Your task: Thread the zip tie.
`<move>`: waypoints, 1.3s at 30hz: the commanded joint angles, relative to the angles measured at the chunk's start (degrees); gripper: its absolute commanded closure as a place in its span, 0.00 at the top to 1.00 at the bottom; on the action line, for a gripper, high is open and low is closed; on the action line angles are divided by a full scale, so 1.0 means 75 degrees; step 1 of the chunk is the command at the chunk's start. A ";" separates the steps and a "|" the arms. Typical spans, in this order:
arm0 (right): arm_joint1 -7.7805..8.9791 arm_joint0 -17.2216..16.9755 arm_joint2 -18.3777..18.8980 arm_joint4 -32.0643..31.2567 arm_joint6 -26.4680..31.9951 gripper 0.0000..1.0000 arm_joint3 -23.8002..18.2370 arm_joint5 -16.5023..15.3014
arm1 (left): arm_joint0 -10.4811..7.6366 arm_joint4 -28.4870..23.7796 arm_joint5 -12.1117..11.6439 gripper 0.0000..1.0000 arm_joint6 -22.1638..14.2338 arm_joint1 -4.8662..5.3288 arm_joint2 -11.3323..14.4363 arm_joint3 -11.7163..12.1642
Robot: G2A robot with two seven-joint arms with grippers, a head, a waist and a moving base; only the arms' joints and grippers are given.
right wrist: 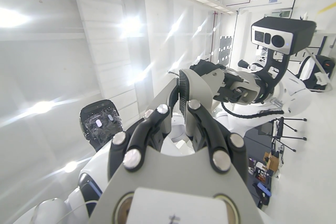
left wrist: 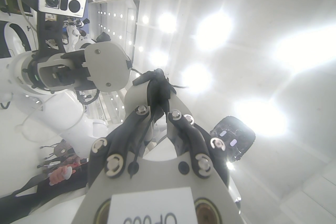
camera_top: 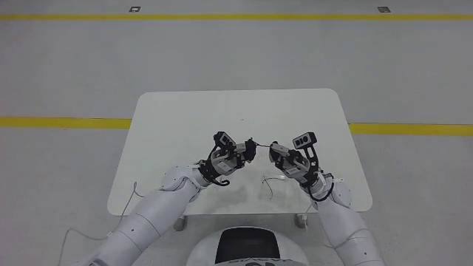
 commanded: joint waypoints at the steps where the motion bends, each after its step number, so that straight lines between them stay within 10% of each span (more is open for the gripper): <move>1: 0.0003 -0.0009 0.0021 0.0001 -0.0006 0.00 -0.0011 0.0000 | 0.0000 0.0000 0.0000 0.00 0.0000 0.0000 0.0000 0.0000; 39: 0.0036 -0.0113 0.0361 0.0005 -0.0014 0.00 -0.0155 0.0000 | 0.0000 0.0000 0.0000 0.00 0.0000 0.0000 0.0000 0.0000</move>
